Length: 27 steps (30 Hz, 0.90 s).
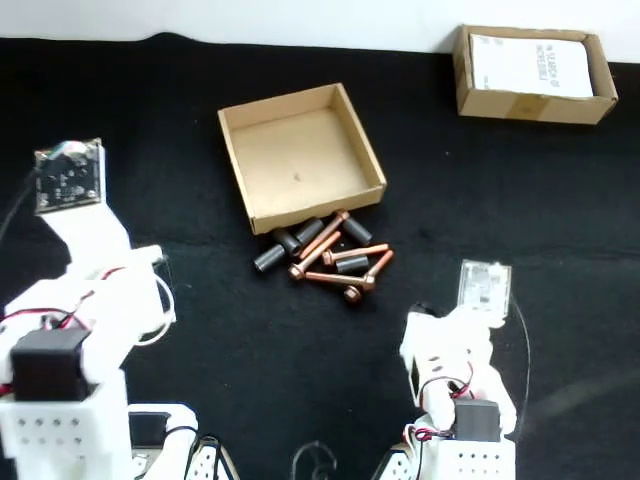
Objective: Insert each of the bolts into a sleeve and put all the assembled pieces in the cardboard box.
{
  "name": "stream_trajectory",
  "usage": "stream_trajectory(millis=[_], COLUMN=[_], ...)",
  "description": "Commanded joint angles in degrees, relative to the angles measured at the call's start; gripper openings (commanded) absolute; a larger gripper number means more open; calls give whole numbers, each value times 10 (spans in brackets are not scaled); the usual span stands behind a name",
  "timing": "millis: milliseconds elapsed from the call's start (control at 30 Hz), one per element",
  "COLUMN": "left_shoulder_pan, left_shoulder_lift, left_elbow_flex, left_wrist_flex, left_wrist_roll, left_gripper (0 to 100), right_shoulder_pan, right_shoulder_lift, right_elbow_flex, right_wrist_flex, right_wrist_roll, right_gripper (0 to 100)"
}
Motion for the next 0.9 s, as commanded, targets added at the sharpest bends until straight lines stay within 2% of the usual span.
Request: stream_trajectory(millis=[0,200,367,400,567,767,867], left_shoulder_pan=[7,6,5,5,6,7,7], left_shoulder_lift=[-2,-3,-3,-2,-2,-1,-1], left_elbow_flex=[70,224,325,341,388,411,430], left_wrist_flex=[-40,-220,-358,-375,-435,-488,-534], left_wrist_roll=[2,2,2,-2,-120,-113,-63], left_gripper=[14,14,14,14,50,190,206], right_shoulder_pan=[-13,-89,-143,-144,-124,-89,-75], right_shoulder_lift=[-3,3,5,6,82,285,400], right_elbow_flex=[34,-59,-141,-151,-224,-398,-500], right_wrist_flex=[-22,-21,-19,-18,-20,-21,-20], right_wrist_roll=[5,98,138,153,209,217,215], right_gripper=[12,151,166,166,166,166,166])
